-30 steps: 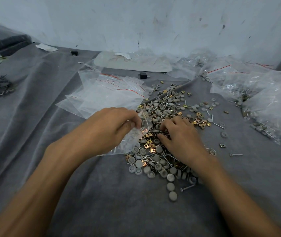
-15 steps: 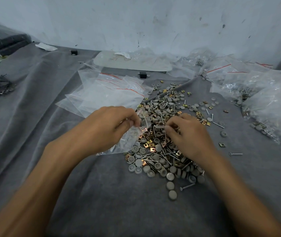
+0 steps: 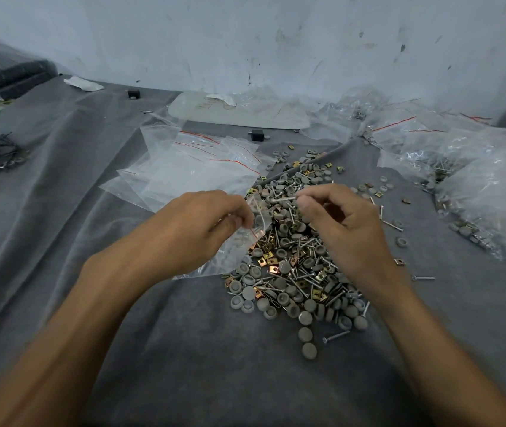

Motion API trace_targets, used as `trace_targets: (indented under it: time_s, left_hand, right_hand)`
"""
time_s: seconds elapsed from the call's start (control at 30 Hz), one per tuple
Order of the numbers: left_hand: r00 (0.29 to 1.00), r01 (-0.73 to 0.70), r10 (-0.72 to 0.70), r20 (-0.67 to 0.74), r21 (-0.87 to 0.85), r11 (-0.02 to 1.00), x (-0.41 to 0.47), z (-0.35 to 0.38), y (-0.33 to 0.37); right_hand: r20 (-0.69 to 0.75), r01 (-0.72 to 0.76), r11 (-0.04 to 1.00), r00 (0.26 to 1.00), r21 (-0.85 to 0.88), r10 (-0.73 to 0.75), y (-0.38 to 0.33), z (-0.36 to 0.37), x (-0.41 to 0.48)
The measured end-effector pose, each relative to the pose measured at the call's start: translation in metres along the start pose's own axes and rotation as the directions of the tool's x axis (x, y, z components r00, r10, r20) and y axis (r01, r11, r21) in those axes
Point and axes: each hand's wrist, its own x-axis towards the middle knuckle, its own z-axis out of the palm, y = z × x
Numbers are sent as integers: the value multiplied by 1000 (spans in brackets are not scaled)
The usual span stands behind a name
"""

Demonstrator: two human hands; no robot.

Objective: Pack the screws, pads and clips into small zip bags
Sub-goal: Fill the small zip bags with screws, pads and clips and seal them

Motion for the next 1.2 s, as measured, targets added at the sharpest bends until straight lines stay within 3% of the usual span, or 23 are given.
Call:
trace_targets:
  time_s: [0.1, 0.27, 0.4, 0.53, 0.7, 1.2]
  left_hand:
    - [1000, -9, 9, -2, 3, 1000, 0, 0, 0]
    - [1000, -6, 5, -26, -30, 1000, -1, -1, -1]
    - [998, 0, -12, -64, -185, 983, 0, -2, -10]
    - [995, 3, -33, -98, -287, 958, 2, -6, -26]
    - [992, -11, -28, -126, -298, 954, 2, -9, -34]
    - [994, -8, -27, -106, -318, 948, 0, -12, -28]
  right_hand:
    - [102, 15, 1000, 995, 4, -16, -4, 10, -1]
    - [126, -75, 997, 989, 18, 72, 4, 4, -3]
    - [264, -28, 960, 959, -278, 105, 12, 6, -7]
    - [392, 28, 887, 903, -461, 175, 10, 25, -10]
    - [394, 116, 763, 899, -636, 191, 9, 35, -10]
    - [434, 155, 735, 877, -660, 206, 5, 37, -12]
